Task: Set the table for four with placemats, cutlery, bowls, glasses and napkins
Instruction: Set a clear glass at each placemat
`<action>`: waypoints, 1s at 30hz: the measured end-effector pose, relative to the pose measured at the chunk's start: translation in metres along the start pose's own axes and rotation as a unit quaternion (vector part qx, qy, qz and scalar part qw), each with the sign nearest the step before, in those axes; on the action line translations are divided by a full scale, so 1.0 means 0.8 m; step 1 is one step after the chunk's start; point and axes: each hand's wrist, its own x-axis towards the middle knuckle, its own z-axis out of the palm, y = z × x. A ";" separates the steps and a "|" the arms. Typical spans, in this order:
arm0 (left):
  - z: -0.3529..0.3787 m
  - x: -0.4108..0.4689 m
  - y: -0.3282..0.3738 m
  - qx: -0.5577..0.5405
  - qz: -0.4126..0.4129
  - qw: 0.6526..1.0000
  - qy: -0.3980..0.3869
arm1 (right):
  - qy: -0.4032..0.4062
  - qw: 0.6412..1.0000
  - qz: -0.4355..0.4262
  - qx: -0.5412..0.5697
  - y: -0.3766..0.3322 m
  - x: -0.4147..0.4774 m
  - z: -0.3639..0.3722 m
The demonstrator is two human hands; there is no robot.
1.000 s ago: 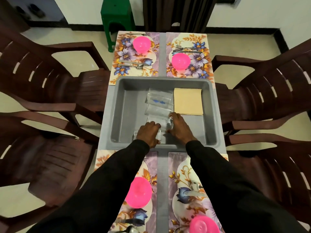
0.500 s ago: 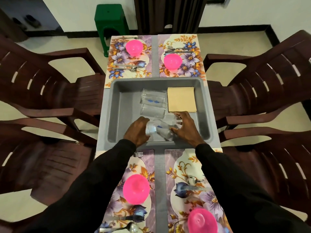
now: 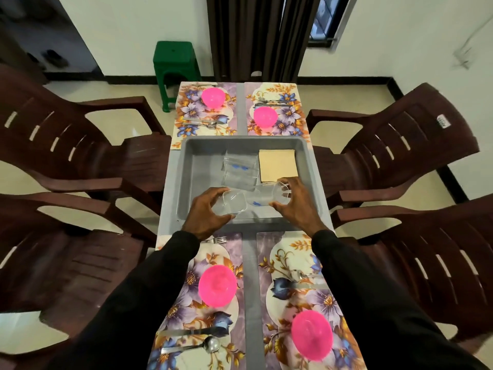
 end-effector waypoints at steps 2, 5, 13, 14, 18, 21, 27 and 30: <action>-0.007 -0.007 0.003 -0.006 0.000 1.000 0.009 | -0.001 1.000 0.021 0.005 -0.003 -0.005 0.005; -0.018 -0.019 0.003 -0.002 -0.002 1.000 0.024 | -0.023 0.999 0.042 -0.003 -0.004 -0.004 0.019; -0.037 -0.047 -0.018 -0.012 -0.026 0.998 0.054 | -0.052 0.990 0.112 0.063 0.023 0.018 0.068; -0.038 -0.048 -0.022 -0.015 -0.033 0.998 0.056 | -0.051 0.990 0.113 0.067 0.023 0.020 0.068; -0.035 -0.050 -0.031 -0.032 -0.052 0.997 0.056 | -0.052 0.991 0.089 0.087 0.025 0.023 0.073; -0.032 -0.052 -0.033 -0.039 -0.059 0.996 0.056 | -0.048 0.992 0.084 0.087 0.029 0.022 0.078; -0.032 -0.049 -0.029 -0.042 -0.064 0.995 0.061 | -0.068 0.989 0.126 0.047 0.052 0.037 0.073; -0.032 -0.048 -0.030 -0.044 -0.064 0.995 0.066 | -0.112 0.982 0.149 0.025 0.066 0.046 0.074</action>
